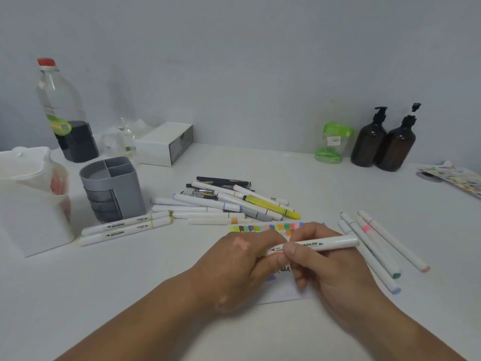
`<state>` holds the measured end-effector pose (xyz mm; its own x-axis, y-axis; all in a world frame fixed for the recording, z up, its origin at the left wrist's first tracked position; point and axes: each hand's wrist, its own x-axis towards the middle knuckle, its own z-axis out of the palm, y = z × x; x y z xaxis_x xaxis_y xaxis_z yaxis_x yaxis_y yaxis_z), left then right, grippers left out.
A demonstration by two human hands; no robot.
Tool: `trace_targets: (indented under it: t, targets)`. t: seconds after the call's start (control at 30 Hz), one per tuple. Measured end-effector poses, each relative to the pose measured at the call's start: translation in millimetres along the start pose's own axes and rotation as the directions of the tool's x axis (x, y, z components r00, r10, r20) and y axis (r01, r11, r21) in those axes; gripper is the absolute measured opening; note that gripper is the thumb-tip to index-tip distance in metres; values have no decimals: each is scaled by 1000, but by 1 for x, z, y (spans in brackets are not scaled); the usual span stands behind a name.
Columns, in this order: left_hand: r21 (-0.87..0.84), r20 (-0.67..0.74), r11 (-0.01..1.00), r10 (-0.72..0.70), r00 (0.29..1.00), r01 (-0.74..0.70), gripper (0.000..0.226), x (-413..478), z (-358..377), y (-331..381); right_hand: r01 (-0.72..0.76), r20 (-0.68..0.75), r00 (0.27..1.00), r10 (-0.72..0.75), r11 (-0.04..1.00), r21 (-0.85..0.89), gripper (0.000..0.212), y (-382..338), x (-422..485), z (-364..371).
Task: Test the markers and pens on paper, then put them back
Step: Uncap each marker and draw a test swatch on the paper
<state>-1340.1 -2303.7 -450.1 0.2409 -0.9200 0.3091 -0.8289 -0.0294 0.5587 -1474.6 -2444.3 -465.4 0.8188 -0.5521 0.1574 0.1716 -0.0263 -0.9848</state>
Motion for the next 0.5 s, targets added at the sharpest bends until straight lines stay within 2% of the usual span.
trace_targets:
  t: [0.03, 0.1, 0.17, 0.27, 0.33, 0.43, 0.5]
  targets:
    - [3, 3, 1000, -28, 1000, 28, 27, 0, -1, -4, -5, -41, 999, 6, 1000, 17, 32, -1, 1, -2]
    - [84, 20, 992, -95, 995, 93, 52, -3, -1, -12, -35, -117, 992, 46, 995, 93, 17, -3, 2, -8]
    - [162, 75, 982, -115, 991, 101, 67, -4, 0, -18, -78, -122, 988, 93, 989, 124, 7, -6, 1, -12]
    - [218, 155, 971, -128, 980, 93, 68, -3, 0, -19, -154, -44, 987, 157, 986, 70, 23, -4, -1, -11]
    - [229, 162, 967, -152, 975, 113, 68, -2, -3, -21, -166, -14, 986, 166, 985, -39, 20, -4, -3, -6]
    - [242, 186, 962, -172, 967, 124, 71, -2, -4, -22, -134, -40, 991, 128, 932, -336, 11, -5, -6, -2]
    - [254, 199, 958, -183, 963, 130, 71, -2, -4, -22, -133, -57, 991, 120, 899, -417, 6, -6, -7, -3]
